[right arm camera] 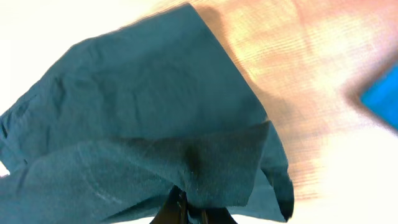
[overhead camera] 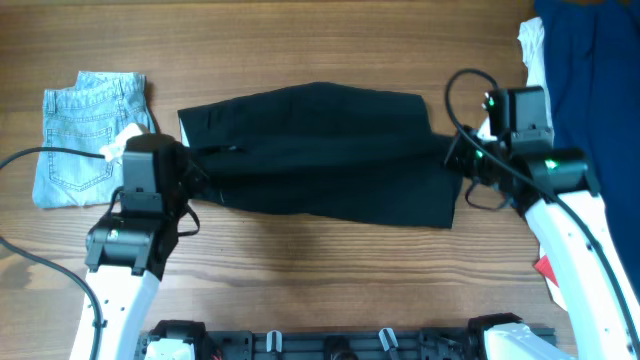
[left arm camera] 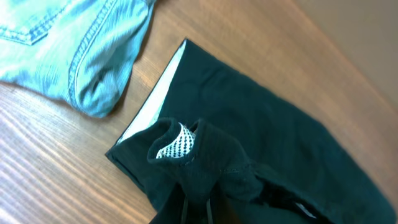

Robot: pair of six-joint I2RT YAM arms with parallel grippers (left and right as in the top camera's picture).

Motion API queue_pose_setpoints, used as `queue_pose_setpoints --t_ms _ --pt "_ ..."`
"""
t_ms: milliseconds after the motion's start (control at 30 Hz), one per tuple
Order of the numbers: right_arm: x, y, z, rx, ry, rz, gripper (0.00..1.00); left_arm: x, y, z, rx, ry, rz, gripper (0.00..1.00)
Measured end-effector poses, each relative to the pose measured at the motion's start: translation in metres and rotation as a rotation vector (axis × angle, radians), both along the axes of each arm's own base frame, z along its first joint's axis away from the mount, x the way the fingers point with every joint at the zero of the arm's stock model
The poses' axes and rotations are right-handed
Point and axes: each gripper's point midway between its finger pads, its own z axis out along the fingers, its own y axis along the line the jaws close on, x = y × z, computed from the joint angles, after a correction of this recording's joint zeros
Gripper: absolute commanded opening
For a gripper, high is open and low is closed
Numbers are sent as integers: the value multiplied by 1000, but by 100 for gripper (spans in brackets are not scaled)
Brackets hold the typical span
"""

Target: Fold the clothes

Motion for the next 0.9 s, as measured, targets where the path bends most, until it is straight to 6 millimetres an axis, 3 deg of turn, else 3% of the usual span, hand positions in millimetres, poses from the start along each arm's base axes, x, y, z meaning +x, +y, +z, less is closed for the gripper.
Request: queue_pose_setpoints --t_ms 333,633,900 --pt "48 9 0 -28 -132 92 4 34 8 -9 -31 -32 24 4" --pt "84 13 24 -24 -302 91 4 72 8 -20 -32 -88 25 4" --pt "111 16 -17 -32 -257 96 4 103 9 -45 -28 -96 33 9"
